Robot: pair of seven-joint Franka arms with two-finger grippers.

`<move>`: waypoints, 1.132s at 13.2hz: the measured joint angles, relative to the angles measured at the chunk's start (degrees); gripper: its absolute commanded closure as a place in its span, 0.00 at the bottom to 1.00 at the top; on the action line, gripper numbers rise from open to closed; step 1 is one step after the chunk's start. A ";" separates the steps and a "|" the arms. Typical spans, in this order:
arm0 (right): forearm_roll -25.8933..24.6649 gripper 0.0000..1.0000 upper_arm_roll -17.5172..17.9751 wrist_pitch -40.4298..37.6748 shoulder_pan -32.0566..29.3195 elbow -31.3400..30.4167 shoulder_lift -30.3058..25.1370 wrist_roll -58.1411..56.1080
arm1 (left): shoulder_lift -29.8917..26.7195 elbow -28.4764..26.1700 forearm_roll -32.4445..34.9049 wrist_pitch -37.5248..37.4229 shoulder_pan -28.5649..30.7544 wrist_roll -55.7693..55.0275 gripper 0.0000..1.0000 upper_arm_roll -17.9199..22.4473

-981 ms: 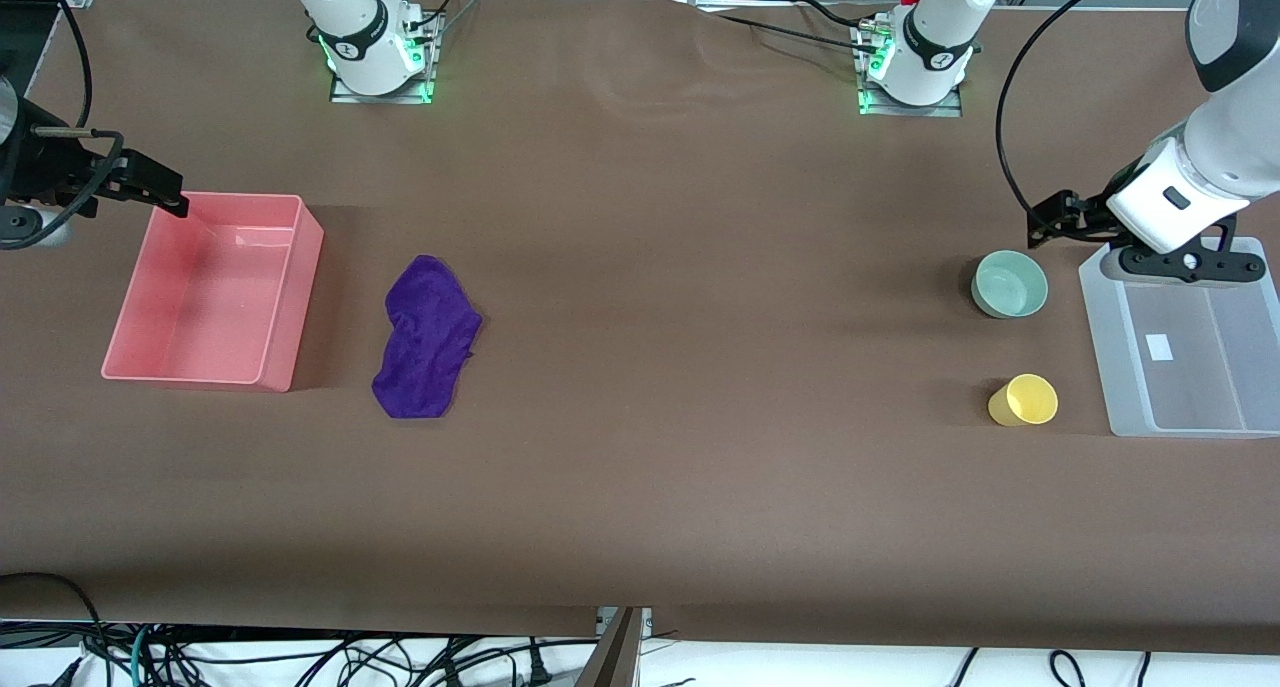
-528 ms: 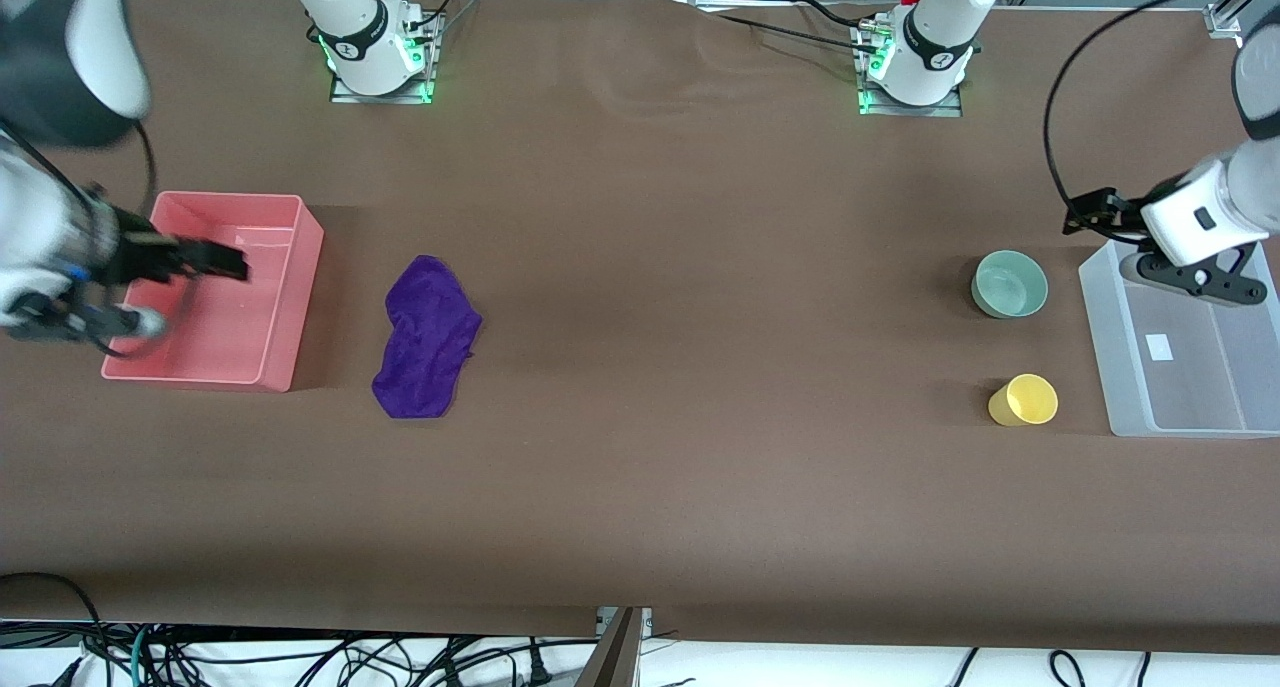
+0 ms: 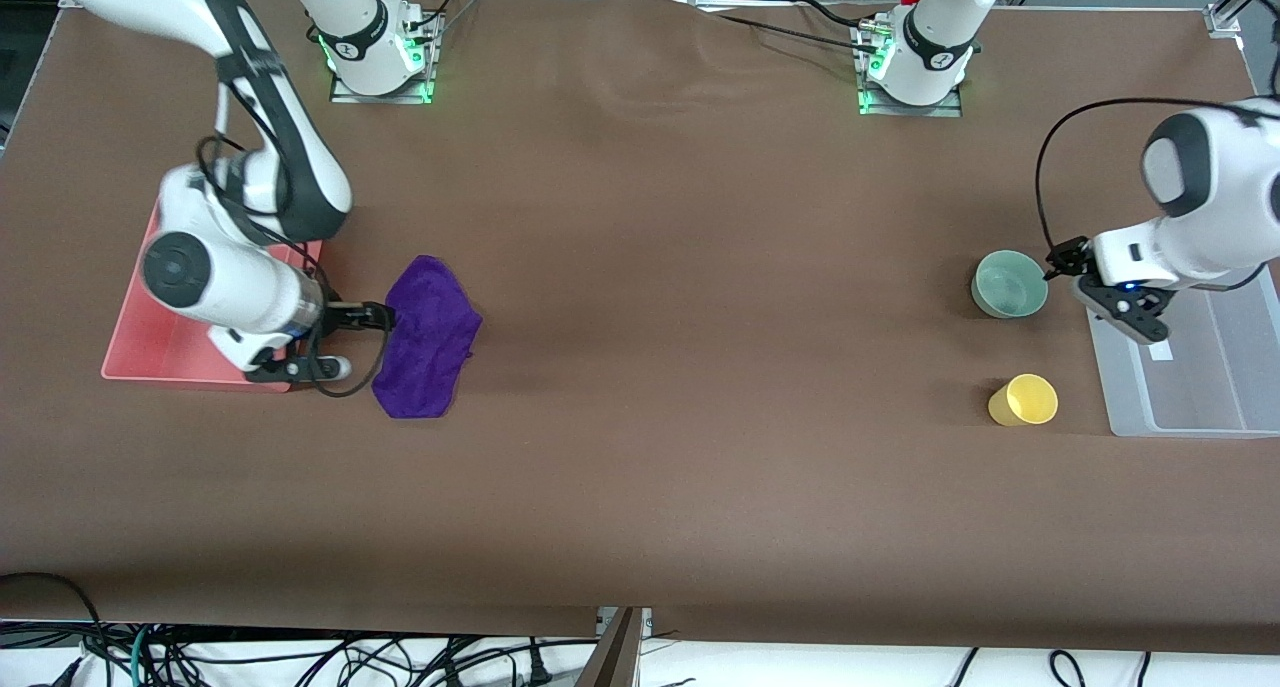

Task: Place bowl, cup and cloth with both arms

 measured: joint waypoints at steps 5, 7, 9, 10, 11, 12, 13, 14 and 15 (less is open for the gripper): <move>0.00 1.00 0.15 15.67 3.45 -3.19 9.38 0.02 | 10.06 -2.47 0.00 13.06 0.86 7.35 0.87 0.00; -0.01 1.00 0.22 16.58 3.73 -3.16 9.94 0.02 | 12.04 -2.56 0.00 14.58 0.94 10.03 1.00 -0.01; -0.06 1.00 0.19 14.96 3.63 -2.84 9.08 0.01 | 12.18 -2.45 0.00 14.93 0.97 11.56 1.00 -0.01; -0.48 1.00 0.15 12.78 3.56 -2.11 8.56 -0.06 | 12.13 -2.33 0.00 14.93 0.98 11.73 1.00 -0.01; -1.51 1.00 0.06 9.37 3.43 -0.91 7.96 -0.12 | 12.10 -2.24 0.00 14.93 0.98 11.81 1.00 -0.01; -2.57 1.00 -0.09 4.72 3.30 1.06 7.27 -0.15 | 12.05 -2.11 0.01 14.93 0.98 11.84 1.00 -0.01; -3.14 1.00 -0.22 -0.95 3.03 3.89 6.39 -0.61 | 11.74 -1.94 0.00 14.71 1.02 11.95 1.00 -0.03; -3.30 1.00 -0.29 -6.77 2.53 7.02 5.39 -1.78 | 10.84 -1.75 0.00 13.66 1.14 11.97 1.00 -0.07; -3.38 1.00 -0.39 -13.06 1.83 10.56 4.35 -3.59 | 9.67 -1.12 0.00 11.74 1.41 11.97 1.00 -0.07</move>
